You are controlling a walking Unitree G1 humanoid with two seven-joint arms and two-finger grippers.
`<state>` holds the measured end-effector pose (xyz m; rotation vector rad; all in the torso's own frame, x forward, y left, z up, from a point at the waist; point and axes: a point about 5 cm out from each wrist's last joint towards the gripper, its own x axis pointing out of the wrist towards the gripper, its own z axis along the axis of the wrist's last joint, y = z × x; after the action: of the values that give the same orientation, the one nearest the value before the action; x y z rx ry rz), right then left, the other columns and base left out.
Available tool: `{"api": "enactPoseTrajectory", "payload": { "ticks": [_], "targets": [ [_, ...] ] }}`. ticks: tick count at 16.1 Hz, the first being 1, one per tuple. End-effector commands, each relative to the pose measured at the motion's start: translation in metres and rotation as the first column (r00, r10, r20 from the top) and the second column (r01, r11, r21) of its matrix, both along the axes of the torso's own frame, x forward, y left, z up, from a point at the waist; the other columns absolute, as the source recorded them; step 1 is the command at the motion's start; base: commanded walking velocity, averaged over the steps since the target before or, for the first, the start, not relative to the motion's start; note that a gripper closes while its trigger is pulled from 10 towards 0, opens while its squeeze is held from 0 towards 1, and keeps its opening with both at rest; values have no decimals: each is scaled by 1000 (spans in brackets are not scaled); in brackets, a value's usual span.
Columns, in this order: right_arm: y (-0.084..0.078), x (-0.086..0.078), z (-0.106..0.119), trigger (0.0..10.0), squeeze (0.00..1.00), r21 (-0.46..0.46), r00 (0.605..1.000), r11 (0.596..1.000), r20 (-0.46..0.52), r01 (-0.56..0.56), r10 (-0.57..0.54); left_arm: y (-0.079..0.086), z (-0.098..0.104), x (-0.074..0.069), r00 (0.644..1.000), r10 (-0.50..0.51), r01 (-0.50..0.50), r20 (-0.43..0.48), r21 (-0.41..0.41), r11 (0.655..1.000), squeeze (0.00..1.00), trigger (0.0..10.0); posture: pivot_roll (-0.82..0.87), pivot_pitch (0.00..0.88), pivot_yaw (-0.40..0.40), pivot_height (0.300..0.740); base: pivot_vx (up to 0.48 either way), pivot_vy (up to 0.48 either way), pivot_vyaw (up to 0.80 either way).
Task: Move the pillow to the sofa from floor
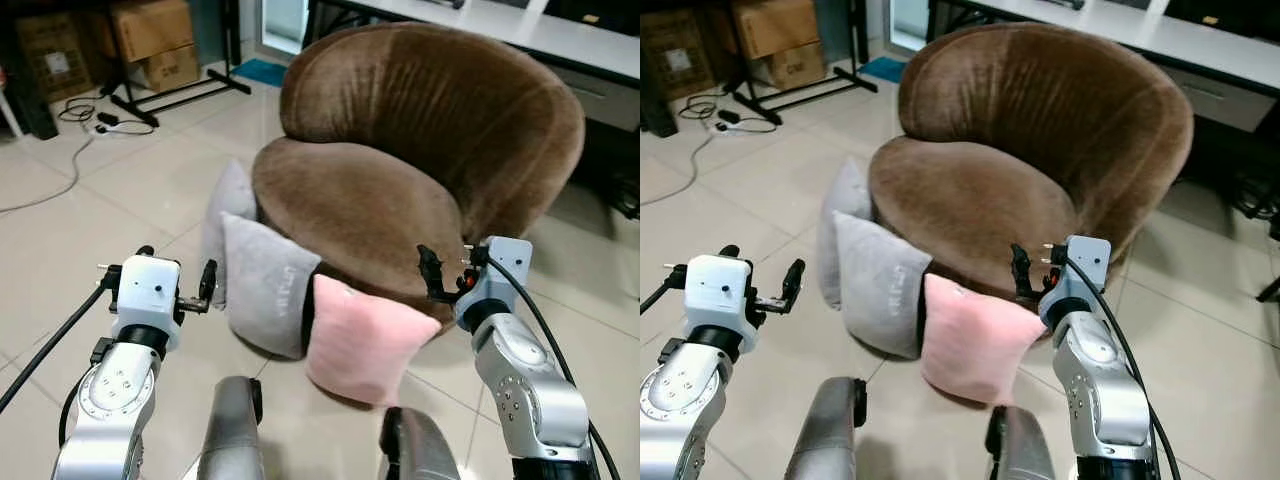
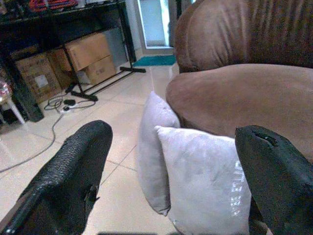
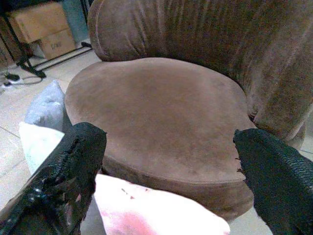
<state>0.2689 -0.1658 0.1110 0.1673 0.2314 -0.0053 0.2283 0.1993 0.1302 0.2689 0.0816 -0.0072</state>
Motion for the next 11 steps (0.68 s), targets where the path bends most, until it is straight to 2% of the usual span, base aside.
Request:
{"api": "enactPoseTrajectory", "payload": {
  "ticks": [1, 8, 10, 11],
  "targets": [
    [-7, 1, 4, 10000, 0, -18, 999, 1000, 23, 25, -25, -6, 5, 3, 999, -20, 20, 27, 1, 1000, 0, 10000, 109, 0, -75, 595, 0, -412, 0],
    [-8, 4, 3, 10000, 0, -26, 999, 999, 23, 36, -35, -7, 9, 7, 999, -28, 28, 35, 21, 999, 0, 10000, 119, 0, -65, 595, 0, -412, 0],
    [-8, 4, 2, 10000, 0, -27, 999, 999, 21, 37, -36, -5, 9, 7, 1000, -1, 1, 28, -12, 1000, 0, 10000, 123, 0, -69, 595, 0, 0, 0],
    [-8, 4, 1, 10000, 0, -26, 999, 999, 14, 40, -39, -3, 11, 7, 999, 24, -25, 49, 13, 1000, 0, 10000, 123, 0, -69, 595, 0, 0, 0]
  ]
}}
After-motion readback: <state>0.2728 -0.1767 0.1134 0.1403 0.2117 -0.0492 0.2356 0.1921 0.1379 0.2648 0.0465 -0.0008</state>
